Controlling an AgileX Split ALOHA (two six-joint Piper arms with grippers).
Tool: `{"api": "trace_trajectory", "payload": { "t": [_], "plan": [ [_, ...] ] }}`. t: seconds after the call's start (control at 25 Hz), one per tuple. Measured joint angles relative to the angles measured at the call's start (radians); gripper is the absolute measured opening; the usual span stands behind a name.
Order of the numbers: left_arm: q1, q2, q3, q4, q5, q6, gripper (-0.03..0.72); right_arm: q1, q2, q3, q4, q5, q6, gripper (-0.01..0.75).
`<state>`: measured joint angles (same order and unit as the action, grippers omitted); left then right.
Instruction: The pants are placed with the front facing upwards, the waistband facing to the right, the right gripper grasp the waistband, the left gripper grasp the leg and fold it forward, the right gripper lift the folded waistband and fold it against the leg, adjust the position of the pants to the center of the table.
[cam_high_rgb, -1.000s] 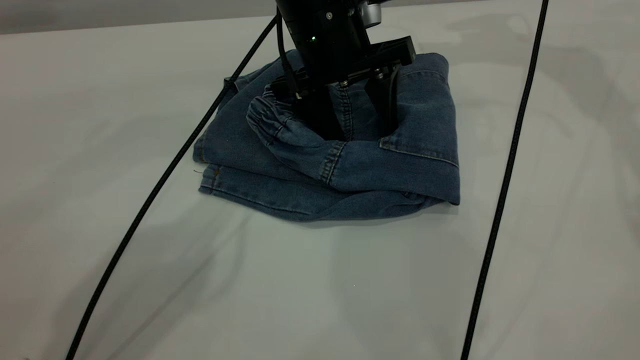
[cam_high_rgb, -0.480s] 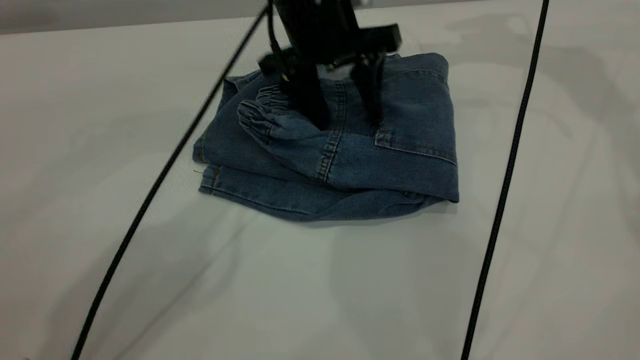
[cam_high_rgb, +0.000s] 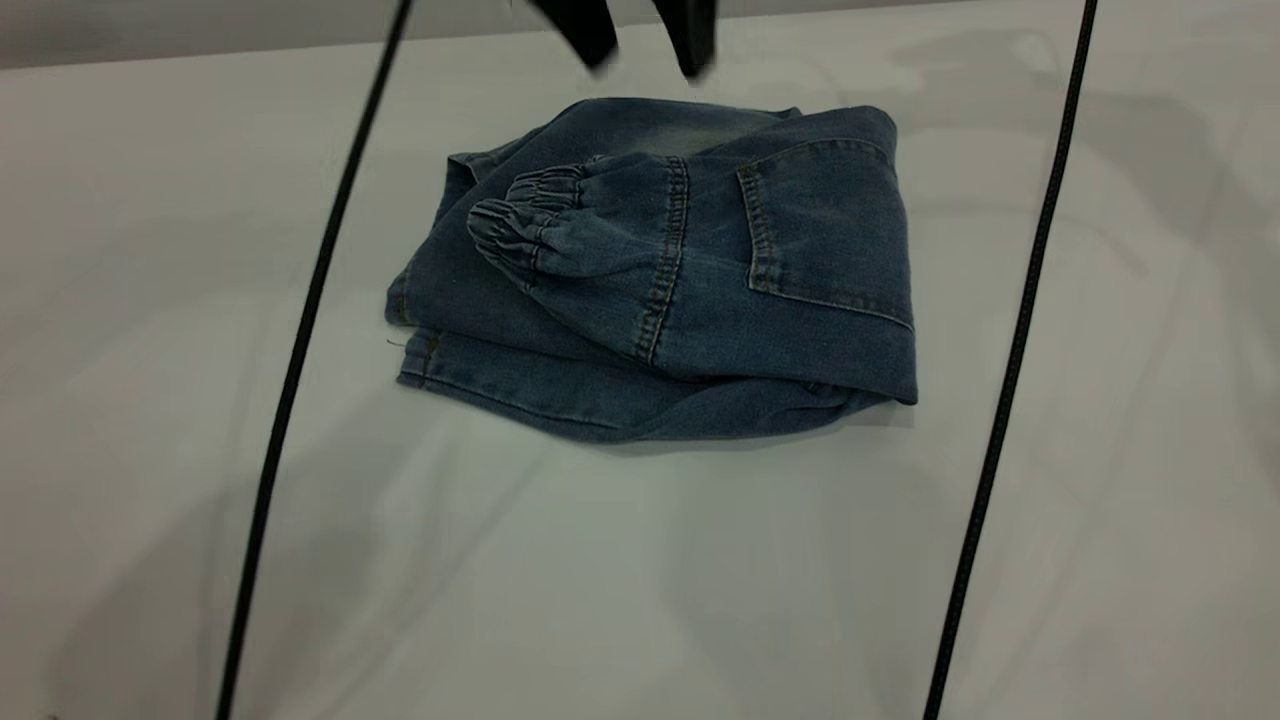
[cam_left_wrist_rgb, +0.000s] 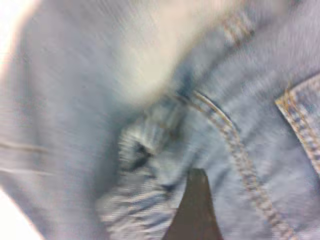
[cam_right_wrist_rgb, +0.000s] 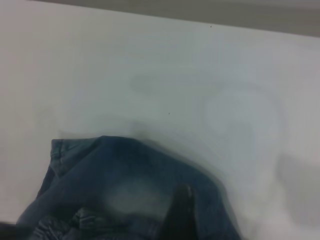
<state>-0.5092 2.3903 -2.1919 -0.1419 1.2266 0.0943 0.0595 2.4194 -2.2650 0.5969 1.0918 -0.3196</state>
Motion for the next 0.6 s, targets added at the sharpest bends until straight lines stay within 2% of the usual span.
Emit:
{"api": "trace_trajectory", "payload": {
  "t": [0.36, 0.6],
  "plan": [
    [0.000, -0.032, -0.085, 0.205, -0.003, 0.030, 0.536, 0.000, 0.000, -0.012, -0.007, 0.007, -0.003, 0.584],
    [-0.001, -0.074, -0.085, 0.412, -0.003, 0.019, 0.536, 0.000, 0.000, -0.122, -0.034, 0.111, -0.003, 0.584]
  ]
}}
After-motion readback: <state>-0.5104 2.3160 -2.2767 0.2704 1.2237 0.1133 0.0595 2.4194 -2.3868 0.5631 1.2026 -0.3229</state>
